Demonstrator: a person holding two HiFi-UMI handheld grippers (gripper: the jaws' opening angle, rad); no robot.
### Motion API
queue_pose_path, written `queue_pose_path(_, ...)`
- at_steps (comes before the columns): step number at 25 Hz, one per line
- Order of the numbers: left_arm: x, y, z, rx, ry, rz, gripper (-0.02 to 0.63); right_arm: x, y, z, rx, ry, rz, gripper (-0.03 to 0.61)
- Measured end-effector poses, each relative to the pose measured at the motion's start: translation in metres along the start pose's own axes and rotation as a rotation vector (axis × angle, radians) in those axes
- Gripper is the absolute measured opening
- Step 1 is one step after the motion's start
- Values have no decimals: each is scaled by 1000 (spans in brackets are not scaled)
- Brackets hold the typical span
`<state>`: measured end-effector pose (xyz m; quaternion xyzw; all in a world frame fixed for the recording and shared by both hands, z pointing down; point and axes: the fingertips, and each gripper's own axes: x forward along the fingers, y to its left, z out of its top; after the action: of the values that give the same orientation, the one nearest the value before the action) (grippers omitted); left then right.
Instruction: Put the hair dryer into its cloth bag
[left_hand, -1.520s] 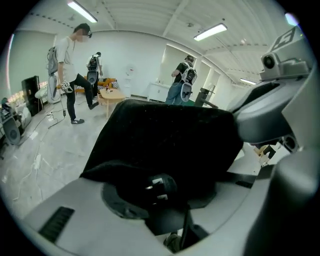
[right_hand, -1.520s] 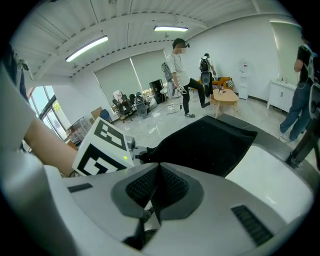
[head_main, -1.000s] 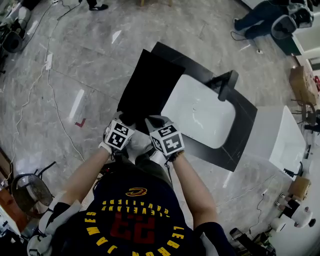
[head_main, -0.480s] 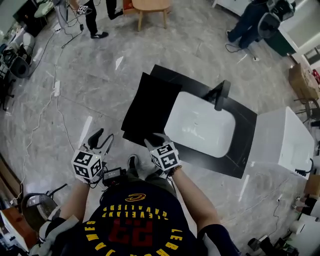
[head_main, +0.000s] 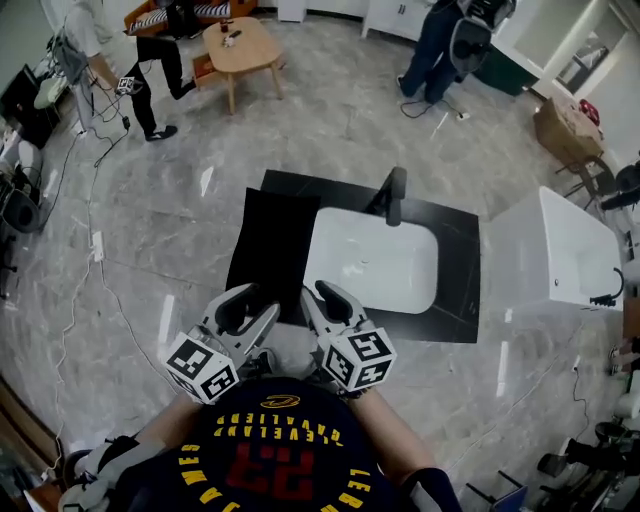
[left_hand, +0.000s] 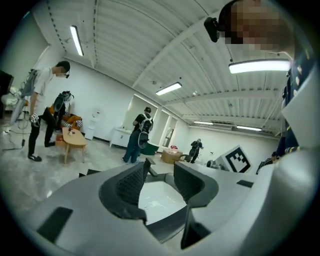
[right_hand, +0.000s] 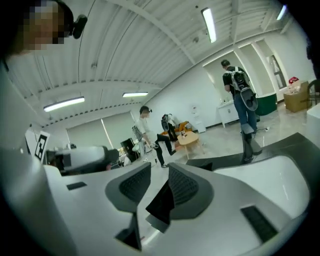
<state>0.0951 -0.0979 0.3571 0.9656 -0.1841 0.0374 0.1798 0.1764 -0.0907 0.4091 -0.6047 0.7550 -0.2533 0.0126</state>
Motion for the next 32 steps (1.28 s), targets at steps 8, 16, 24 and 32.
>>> queue_pose_path(8, 22, -23, -14, -75, 48, -116, 3, -45, 10, 20, 69, -114, -23, 8)
queue_pose_path(16, 27, -29, -13, 10, 72, -124, 3, -43, 22, 25, -67, -139, -14, 8)
queue_pose_path(24, 22, -18, -12, 8, 59, -74, 3, -34, 25, 26, -121, -119, -5, 8)
queue_pose_path(32, 26, -17, -27, -13, 86, -55, 3, -33, 23, 16, -117, -111, 21, 8)
